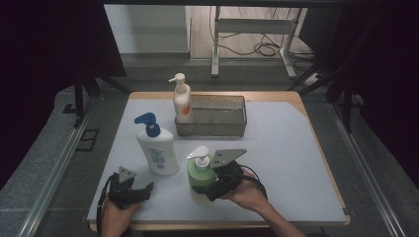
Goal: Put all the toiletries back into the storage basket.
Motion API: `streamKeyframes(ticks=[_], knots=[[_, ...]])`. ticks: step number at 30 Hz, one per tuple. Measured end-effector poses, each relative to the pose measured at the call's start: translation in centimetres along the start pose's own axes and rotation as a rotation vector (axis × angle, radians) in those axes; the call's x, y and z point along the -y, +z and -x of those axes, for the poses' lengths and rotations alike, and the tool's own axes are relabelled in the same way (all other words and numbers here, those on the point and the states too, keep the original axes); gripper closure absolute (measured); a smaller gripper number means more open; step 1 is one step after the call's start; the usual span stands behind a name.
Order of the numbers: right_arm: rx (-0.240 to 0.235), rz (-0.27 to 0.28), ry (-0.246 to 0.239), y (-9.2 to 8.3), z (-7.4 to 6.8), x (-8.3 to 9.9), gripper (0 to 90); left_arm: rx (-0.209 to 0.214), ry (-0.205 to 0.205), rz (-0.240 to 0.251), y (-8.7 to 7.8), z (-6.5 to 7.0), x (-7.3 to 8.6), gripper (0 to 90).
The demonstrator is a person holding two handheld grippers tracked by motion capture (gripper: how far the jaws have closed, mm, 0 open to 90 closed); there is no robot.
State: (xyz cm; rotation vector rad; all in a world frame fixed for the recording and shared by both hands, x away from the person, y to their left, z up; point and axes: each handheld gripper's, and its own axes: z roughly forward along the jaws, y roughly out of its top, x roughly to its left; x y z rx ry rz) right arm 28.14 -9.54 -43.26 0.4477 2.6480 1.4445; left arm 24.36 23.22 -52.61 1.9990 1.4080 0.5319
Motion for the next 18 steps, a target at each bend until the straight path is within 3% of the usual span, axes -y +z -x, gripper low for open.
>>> streamKeyframes(ticks=[7, 18], knots=[[0.021, -0.021, -0.019, -0.08, -0.23, -0.27, 11.3, 0.0, 0.0, 0.0, 0.0, 0.0, 0.0, 12.0], [0.043, -0.027, 0.013, -0.33, 0.23, -0.61, 11.8, 0.0, 0.003, 0.0, 0.0, -0.02, -0.01, 12.0]])
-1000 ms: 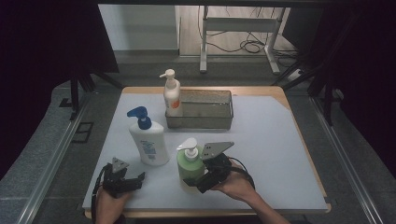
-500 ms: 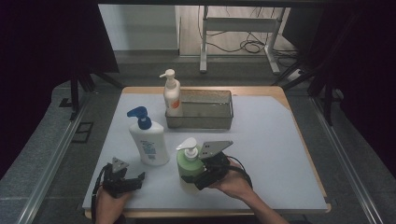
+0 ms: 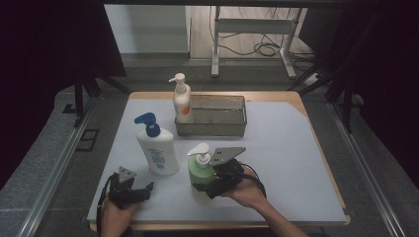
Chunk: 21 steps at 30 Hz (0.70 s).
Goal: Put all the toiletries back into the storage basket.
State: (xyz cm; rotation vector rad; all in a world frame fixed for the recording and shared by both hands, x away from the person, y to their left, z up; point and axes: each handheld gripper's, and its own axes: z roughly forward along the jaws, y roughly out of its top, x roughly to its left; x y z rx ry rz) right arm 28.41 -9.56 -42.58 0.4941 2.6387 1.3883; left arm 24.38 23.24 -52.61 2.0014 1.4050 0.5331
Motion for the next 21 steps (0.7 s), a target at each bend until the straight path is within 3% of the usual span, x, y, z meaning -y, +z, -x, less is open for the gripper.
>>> streamKeyframes(ticks=[21], knots=[[0.061, 0.019, 0.011, -1.3, 3.0, -2.6, 11.8, 0.0, -0.001, 0.003, 0.0, 0.0, 0.0, 12.0]])
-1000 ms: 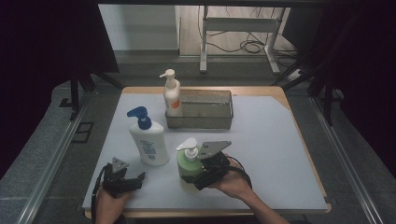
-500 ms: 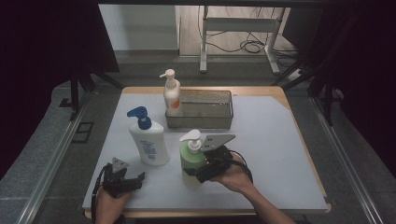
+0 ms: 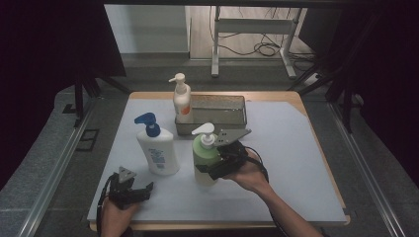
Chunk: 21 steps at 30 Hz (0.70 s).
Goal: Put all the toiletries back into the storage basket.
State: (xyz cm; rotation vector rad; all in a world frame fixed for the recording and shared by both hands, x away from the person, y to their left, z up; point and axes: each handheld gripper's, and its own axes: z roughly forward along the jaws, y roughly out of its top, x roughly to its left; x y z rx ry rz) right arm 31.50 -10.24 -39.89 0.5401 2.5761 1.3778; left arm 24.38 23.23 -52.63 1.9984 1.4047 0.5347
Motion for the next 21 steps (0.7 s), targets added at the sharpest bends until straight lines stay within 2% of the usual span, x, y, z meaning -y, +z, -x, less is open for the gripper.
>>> streamKeyframes(ticks=[8, 13, 21], knots=[[0.025, 0.003, 0.002, 0.1, 0.9, -0.7, 11.8, 0.001, -0.005, 0.004, 0.0, 0.0, 0.0, 12.0], [0.075, 0.009, 0.019, 0.2, 2.1, -1.3, 11.9, 0.0, 0.001, 0.0, 0.0, 0.0, 0.0, 12.0], [0.12, 0.025, 0.029, 0.0, 3.5, -2.4, 11.9, 0.0, 0.0, 0.001, 0.0, 0.0, 0.0, 12.0]])
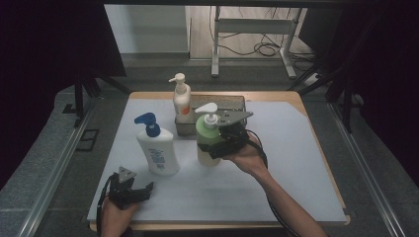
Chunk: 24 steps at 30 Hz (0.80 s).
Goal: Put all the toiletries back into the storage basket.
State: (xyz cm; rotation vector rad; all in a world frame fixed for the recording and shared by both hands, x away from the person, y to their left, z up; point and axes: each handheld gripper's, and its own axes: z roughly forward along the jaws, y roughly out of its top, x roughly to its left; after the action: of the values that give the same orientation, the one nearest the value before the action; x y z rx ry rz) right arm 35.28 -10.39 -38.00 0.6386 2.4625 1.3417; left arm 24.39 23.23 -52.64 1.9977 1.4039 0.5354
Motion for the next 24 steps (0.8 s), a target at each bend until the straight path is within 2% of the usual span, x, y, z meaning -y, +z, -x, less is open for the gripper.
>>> streamKeyframes(ticks=[13, 24], knots=[[0.072, 0.025, 0.043, 0.5, 2.8, -2.0, 12.0, 0.001, -0.001, 0.001, 0.0, 0.0, 0.0, 12.0], [0.127, 0.03, 0.059, 0.9, 4.0, -4.0, 12.0, 0.0, 0.0, 0.0, 0.0, 0.0, 0.0, 12.0]])
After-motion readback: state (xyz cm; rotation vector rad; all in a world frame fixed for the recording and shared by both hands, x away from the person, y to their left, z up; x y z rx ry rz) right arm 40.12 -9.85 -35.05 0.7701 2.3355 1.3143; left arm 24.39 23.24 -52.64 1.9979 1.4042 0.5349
